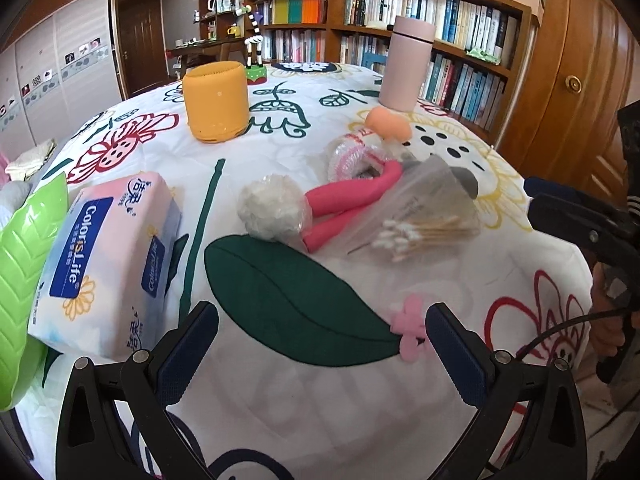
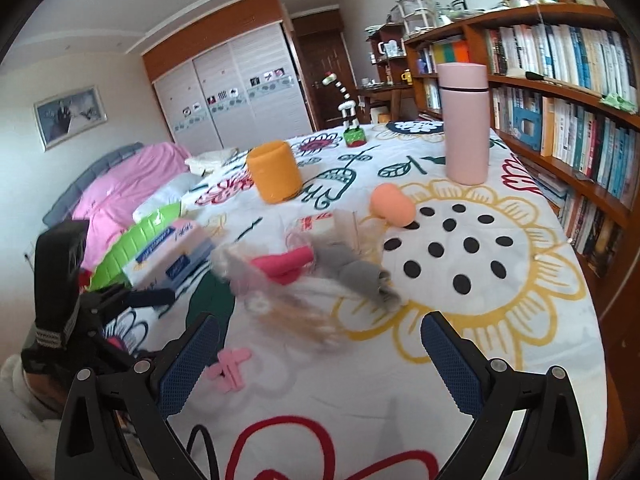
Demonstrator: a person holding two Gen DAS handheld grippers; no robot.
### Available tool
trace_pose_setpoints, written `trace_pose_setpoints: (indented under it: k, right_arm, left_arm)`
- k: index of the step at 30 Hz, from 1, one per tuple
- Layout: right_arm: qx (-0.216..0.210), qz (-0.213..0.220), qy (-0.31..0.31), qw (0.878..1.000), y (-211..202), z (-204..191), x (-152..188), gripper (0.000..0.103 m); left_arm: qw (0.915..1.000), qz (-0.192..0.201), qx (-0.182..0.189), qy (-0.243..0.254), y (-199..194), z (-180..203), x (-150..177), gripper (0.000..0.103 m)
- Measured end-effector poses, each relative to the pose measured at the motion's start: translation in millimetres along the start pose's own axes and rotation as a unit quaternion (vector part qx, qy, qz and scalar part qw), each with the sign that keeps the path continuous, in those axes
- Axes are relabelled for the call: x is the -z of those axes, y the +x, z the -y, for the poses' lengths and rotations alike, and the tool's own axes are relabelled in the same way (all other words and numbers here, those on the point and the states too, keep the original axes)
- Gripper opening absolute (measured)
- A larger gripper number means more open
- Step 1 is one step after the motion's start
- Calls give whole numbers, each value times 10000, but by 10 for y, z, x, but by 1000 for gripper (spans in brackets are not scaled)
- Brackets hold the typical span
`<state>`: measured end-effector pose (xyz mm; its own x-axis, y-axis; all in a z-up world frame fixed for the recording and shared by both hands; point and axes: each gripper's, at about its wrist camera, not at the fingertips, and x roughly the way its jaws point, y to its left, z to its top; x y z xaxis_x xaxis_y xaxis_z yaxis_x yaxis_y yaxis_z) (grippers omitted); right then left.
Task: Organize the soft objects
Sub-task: 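Reach the left gripper to the pink plastic toy and close on it, then grasp the clear bag of cotton swabs with the right gripper while the left lifts the pink toy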
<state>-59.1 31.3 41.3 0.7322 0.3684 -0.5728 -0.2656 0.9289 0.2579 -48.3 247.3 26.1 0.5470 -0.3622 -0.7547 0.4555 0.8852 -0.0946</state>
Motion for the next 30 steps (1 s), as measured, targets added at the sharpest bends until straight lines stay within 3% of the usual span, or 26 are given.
trace_pose_setpoints:
  k: [9, 12, 14, 18, 23, 25, 30]
  right_arm:
    - [101, -80, 179, 9998, -22, 39, 60, 103]
    - [129, -59, 147, 9998, -53, 33, 75, 103]
    - [138, -60, 116, 9998, -60, 29, 86, 103]
    - [137, -69, 145, 9998, -51, 47, 94, 102]
    - [115, -102, 170, 9997, -32, 60, 99, 99]
    - [95, -111, 160, 9998, -25, 56, 99, 98]
    - [-11, -115, 44, 9999, -3, 9, 65, 93]
  left_arm:
    - [9984, -125, 346, 428, 69, 256, 53, 102]
    - [9971, -280, 452, 539, 171, 335, 58, 86]
    - [9970, -209, 365, 645, 194, 386, 52, 86]
    - [9963, -158, 281, 791, 191, 441, 66, 75]
    - [9958, -109, 382, 828, 141, 447, 89, 55]
    - [9955, -101, 474, 813, 126, 431, 95, 42]
    - [9951, -42, 599, 780, 72, 407, 104, 40]
